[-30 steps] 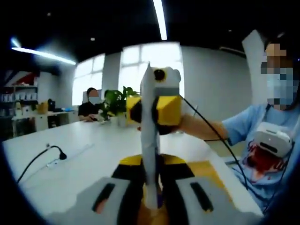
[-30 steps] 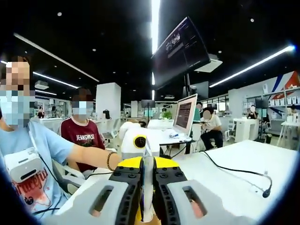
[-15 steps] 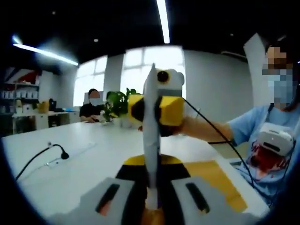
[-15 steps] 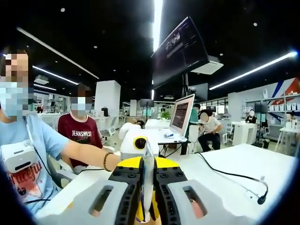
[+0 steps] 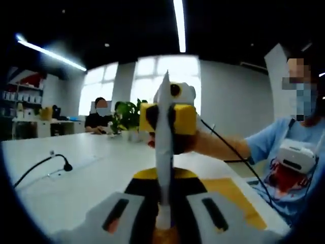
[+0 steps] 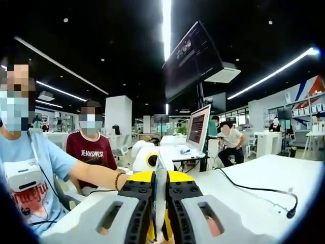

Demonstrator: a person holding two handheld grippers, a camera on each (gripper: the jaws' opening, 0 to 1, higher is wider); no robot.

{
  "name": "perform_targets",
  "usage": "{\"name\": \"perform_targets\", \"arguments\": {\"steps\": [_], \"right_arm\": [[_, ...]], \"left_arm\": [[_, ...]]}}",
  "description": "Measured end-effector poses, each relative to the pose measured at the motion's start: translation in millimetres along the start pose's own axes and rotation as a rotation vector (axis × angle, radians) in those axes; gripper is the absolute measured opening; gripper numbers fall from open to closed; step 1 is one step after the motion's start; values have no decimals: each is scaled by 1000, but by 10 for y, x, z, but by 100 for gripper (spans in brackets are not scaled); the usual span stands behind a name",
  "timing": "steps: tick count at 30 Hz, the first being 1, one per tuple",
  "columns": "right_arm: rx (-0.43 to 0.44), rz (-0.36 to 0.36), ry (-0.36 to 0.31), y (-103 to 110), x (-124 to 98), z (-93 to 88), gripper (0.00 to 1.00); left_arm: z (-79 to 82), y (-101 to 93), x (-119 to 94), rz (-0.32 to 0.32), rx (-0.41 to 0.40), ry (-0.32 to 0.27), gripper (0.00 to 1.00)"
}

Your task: Pick up the toothpaste unscrew the cap squeeze it onto the small board screw the cap back on and return it to the table

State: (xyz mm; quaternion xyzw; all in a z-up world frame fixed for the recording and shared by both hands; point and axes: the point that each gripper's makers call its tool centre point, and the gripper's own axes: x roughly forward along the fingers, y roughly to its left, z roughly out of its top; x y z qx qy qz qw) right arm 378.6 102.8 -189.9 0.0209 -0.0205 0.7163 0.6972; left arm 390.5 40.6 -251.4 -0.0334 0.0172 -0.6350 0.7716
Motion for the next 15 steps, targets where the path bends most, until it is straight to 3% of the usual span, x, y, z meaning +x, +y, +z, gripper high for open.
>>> {"name": "perform_targets", "arguments": {"steps": [15], "right_arm": [[15, 9, 3, 53, -3, -33, 5]], "left_arm": [[-132, -10, 0, -9, 12, 41, 9]]}}
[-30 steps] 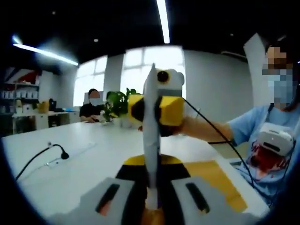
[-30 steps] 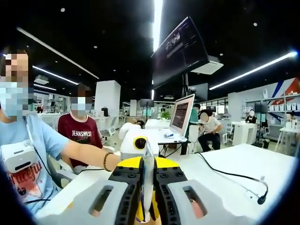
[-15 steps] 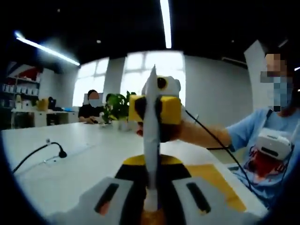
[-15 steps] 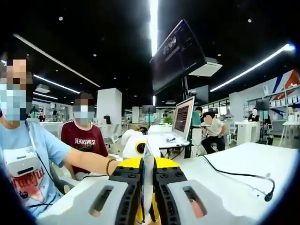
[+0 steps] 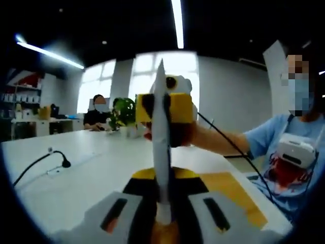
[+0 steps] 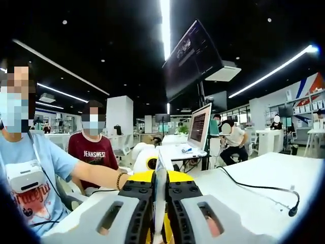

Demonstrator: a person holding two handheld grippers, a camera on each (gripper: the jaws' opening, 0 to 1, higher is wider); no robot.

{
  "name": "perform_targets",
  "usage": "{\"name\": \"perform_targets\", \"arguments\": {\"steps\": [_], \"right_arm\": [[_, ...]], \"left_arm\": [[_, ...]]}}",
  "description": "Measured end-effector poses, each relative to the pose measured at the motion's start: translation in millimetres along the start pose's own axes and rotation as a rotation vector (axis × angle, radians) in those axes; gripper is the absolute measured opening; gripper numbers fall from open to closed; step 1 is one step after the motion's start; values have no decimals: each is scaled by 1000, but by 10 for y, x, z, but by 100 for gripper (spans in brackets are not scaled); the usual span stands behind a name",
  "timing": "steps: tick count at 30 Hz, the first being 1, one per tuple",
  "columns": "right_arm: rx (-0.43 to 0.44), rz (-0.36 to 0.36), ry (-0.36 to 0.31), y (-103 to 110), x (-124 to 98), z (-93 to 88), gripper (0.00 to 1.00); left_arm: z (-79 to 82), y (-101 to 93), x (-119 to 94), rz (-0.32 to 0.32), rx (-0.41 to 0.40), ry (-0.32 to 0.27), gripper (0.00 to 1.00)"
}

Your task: Pick up the toothpaste unscrew the cap squeeze it onto the small board screw the cap back on and return it to the table

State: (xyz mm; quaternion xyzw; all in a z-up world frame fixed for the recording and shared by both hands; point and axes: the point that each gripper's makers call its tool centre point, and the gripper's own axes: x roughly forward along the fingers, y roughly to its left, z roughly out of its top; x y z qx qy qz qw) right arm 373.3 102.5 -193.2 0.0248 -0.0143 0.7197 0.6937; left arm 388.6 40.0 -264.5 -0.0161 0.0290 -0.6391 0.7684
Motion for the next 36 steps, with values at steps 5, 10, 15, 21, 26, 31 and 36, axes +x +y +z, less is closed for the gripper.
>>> {"name": "perform_targets", "arguments": {"steps": [5, 10, 15, 21, 26, 31, 36], "right_arm": [[1, 4, 6, 4, 8, -13, 5], [9, 2, 1, -27, 24, -42, 5], [23, 2, 1, -13, 37, -92, 5], [25, -5, -4, -54, 28, -80, 6], [28, -7, -6, -61, 28, -83, 6], [24, -17, 2, -115, 31, -104, 6], [27, -27, 7, -157, 19, -137, 6]], "left_arm": [[-49, -27, 5, -8, -2, 16, 8], [-77, -7, -21, 1, -39, 10, 6], [-131, -29, -28, -5, -56, 15, 6], [-126, -7, -24, 5, -60, 12, 5], [-134, -29, -19, 10, -59, 13, 5], [-159, 8, -18, 11, -67, 3, 5], [-186, 39, -6, 5, -77, 3, 5]]}}
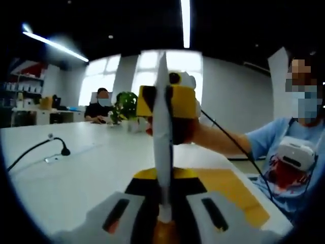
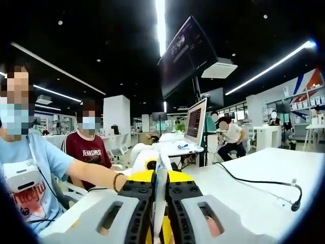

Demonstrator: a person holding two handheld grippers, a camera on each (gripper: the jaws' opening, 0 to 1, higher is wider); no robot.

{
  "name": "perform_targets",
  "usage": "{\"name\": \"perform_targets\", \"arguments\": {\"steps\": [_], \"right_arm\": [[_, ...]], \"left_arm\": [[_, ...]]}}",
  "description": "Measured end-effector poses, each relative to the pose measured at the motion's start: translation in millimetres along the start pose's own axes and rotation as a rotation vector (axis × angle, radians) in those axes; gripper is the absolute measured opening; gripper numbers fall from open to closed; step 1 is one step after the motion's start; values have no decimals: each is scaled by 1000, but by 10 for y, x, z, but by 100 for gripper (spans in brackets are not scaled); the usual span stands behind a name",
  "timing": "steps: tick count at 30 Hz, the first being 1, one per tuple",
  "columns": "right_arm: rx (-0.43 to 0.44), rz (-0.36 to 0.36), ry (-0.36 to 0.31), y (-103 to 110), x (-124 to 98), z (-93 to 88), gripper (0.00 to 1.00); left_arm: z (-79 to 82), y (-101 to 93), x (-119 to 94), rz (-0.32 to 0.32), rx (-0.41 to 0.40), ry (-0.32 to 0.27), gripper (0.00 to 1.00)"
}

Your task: Pick up the toothpaste unscrew the cap squeeze it onto the small board screw the cap back on and return it to the table

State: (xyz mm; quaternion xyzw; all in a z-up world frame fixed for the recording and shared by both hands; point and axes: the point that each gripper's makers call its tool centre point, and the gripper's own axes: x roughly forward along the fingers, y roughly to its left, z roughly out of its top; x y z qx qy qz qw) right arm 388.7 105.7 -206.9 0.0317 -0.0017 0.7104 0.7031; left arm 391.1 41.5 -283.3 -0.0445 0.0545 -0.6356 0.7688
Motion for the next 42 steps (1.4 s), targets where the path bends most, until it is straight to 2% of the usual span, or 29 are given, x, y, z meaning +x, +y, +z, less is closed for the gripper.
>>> {"name": "perform_targets", "arguments": {"steps": [19, 27, 35, 42], "right_arm": [[-12, -23, 15, -60, 14, -63, 6], [-36, -29, 29, -43, 20, -75, 6], [-99, -25, 43, 10, 21, -76, 6], [-221, -13, 81, 115, 17, -79, 6]], "left_arm": [[-37, 99, -1, -6, -7, -6, 5], [-38, 138, 0, -1, 22, -13, 5], [-33, 145, -11, -2, 71, -14, 5], [-36, 110, -13, 7, 168, -6, 5]]}}
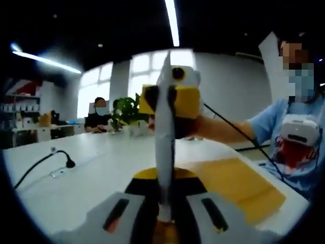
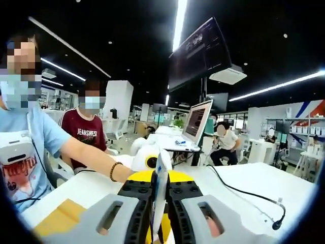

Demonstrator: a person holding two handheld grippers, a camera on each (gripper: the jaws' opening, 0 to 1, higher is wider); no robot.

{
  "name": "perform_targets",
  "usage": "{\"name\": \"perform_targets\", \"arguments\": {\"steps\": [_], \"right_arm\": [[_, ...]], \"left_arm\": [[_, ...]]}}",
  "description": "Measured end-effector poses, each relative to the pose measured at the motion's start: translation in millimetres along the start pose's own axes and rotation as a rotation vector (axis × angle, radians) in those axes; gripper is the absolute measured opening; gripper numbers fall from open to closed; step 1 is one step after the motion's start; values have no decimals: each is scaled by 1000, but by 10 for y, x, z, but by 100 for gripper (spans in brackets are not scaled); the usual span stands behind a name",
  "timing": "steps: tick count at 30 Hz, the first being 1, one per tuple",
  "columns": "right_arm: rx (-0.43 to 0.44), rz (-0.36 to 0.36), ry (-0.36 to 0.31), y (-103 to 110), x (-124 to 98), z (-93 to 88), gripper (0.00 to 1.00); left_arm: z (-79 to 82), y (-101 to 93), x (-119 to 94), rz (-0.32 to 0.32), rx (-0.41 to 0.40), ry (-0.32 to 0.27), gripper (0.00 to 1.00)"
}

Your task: Pick up the toothpaste unscrew the cap squeeze it onto the small board screw the cap back on and return it to the table

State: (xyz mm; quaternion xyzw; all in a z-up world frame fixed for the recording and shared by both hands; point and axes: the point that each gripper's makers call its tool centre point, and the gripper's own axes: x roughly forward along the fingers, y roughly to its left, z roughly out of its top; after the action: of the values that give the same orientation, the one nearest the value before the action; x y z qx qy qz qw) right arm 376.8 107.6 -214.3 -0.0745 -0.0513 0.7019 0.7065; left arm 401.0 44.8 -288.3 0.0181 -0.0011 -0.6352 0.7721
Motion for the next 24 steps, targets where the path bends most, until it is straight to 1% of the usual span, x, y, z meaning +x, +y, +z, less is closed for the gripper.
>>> {"name": "perform_targets", "arguments": {"steps": [3, 9, 12, 13, 15, 17, 20, 22, 23, 24], "right_arm": [[-25, -2, 9, 32, -7, -1, 6], [-87, -2, 21, 107, -17, -10, 6], [-109, 0, 33, 115, -23, -14, 6], [-133, 1, 41, 122, -26, -20, 6], [-162, 2, 48, 156, -27, -25, 6], [-202, -2, 50, 181, -30, -28, 6], [-214, -15, 20, 162, -68, 35, 6], [-215, -25, -5, 150, -117, 95, 6], [-221, -35, -15, 144, -164, 130, 5], [-227, -40, -16, 143, -196, 144, 5]], "left_arm": [[0, 11, 0, 1, 12, 5, 5], [-5, 22, 7, 12, 61, 17, 6], [-16, 29, 15, 25, 106, 45, 6], [-21, 22, 23, 31, 125, 56, 7], [-25, 0, 29, 33, 131, 71, 7], [-34, 15, 21, 50, 135, 95, 8], [7, 12, 11, 69, 131, 96, 10], [29, 32, -23, 95, 106, 108, 15], [-6, 41, -68, 112, 62, 138, 15], [18, 51, -91, 119, 61, 132, 15]]}}
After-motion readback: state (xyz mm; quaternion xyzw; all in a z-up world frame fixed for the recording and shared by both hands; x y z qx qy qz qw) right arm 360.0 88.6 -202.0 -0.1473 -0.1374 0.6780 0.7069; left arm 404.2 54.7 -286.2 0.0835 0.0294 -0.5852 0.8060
